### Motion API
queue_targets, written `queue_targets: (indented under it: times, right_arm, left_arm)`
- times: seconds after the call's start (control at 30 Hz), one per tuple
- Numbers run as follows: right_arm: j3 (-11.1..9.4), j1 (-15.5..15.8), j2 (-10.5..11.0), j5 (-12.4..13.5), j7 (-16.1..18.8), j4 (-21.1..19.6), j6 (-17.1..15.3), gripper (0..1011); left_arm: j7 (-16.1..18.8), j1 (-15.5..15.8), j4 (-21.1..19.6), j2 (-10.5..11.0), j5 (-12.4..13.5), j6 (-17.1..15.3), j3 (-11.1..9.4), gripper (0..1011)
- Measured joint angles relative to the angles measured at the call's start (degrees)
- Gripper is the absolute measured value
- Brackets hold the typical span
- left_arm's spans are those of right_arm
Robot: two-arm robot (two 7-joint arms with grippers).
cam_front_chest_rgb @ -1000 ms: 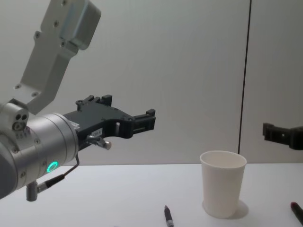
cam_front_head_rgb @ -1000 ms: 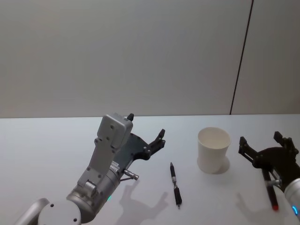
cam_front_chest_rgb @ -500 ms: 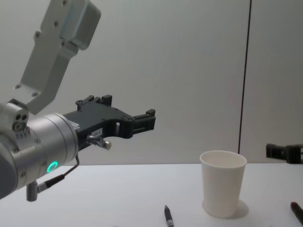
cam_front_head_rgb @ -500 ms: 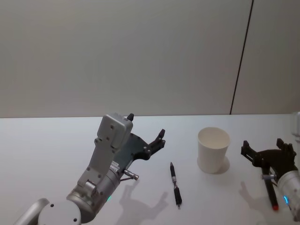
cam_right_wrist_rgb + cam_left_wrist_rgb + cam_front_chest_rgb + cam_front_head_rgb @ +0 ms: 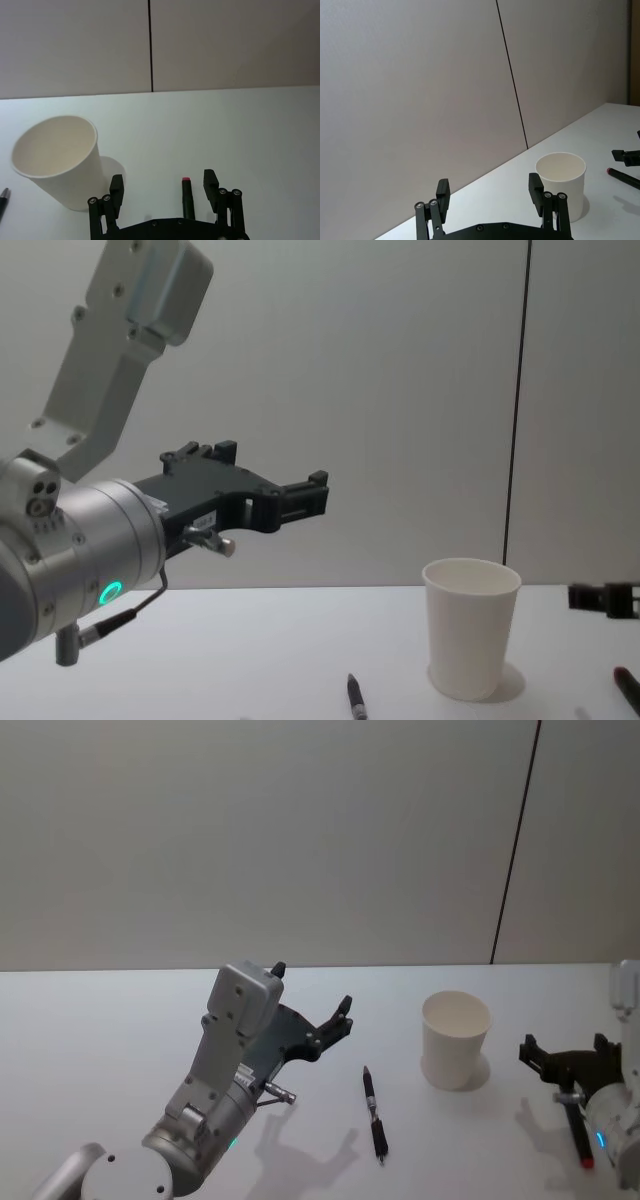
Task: Place the pen into the pen holder.
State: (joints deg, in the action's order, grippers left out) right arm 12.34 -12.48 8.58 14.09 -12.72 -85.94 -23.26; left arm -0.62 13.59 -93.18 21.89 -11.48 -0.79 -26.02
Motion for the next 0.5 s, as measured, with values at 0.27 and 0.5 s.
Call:
queue_targets:
  times: [0.27,0.5]
  right_arm:
    - [-0.64,-1.56,-0.74,0.70,-1.07,3.50,-1.15,1001]
    - [-1.15,-2.52,-1.17,1.12,-1.64,6.32,-1.74,1002]
  left_arm:
    - [0.00,0.00,0.00,0.00,0.00,0.00,0.00,1000]
    - [0.00,0.00,0.00,0.00,0.00,0.00,0.00,999]
